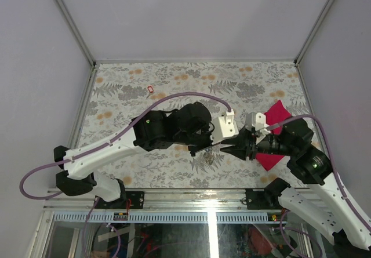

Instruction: Put the keys on the keyring

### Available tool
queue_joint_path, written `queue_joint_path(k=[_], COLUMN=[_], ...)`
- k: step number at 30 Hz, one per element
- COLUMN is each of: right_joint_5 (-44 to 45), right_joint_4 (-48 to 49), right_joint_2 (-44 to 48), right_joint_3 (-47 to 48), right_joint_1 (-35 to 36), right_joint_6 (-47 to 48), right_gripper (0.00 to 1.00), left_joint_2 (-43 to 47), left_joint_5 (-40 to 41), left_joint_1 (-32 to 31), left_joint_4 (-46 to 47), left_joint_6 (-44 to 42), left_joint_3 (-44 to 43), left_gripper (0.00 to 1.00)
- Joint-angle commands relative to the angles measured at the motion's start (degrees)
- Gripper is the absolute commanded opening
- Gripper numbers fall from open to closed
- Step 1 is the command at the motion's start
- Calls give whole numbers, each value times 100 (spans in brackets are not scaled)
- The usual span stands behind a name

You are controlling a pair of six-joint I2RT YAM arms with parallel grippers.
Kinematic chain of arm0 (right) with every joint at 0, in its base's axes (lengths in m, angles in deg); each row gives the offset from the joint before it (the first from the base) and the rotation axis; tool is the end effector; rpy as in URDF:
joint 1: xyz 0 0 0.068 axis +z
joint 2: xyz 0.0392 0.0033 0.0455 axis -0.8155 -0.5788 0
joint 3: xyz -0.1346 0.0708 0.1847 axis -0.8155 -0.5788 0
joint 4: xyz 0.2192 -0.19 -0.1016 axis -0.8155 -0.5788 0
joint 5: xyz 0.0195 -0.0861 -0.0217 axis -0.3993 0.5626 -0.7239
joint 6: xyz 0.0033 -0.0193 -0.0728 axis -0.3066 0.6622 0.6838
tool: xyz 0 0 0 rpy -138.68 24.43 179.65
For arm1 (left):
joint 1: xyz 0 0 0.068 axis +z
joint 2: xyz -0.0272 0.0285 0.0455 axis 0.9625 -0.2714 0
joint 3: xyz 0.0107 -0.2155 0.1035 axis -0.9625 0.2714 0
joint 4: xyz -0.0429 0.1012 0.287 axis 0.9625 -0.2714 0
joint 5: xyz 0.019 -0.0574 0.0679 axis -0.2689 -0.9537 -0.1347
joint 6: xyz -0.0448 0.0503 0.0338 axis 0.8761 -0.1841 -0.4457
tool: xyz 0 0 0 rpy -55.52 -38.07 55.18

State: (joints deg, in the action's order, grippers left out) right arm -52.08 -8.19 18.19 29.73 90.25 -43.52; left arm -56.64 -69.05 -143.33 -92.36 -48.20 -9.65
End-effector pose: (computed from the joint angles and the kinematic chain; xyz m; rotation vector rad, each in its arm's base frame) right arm 0.1504 0.1624 0.3796 -1.1324 1.3005 1.0351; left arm 0.1244 -0.3433 0.3831 1.6020 1.7485 -0.6039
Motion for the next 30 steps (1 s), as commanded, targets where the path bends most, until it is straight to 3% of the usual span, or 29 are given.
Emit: queue_joint_path(k=[1, 12, 22, 30], right_joint_5=[-30, -401, -557, -706], right_joint_4=[389, 1840, 1947, 2010], right_joint_2=[-73, -164, -366, -440], right_joint_3=[-141, -791, -838, -907], right_joint_1=[-20, -20, -18, -20], right_joint_6=[-14, -728, -737, -779], right_gripper=[34, 34, 32, 23], left_joint_2=[-184, -256, -271, -208], left_joint_5=[511, 487, 474, 495], left_joint_1=[-137, -281, -341, -362], left_joint_4=[-697, -704, -666, -580], left_joint_6=[-245, -271, -282, -279], left_joint_3=[-453, -613, -642, -619], left_gripper=[0, 0, 0, 0])
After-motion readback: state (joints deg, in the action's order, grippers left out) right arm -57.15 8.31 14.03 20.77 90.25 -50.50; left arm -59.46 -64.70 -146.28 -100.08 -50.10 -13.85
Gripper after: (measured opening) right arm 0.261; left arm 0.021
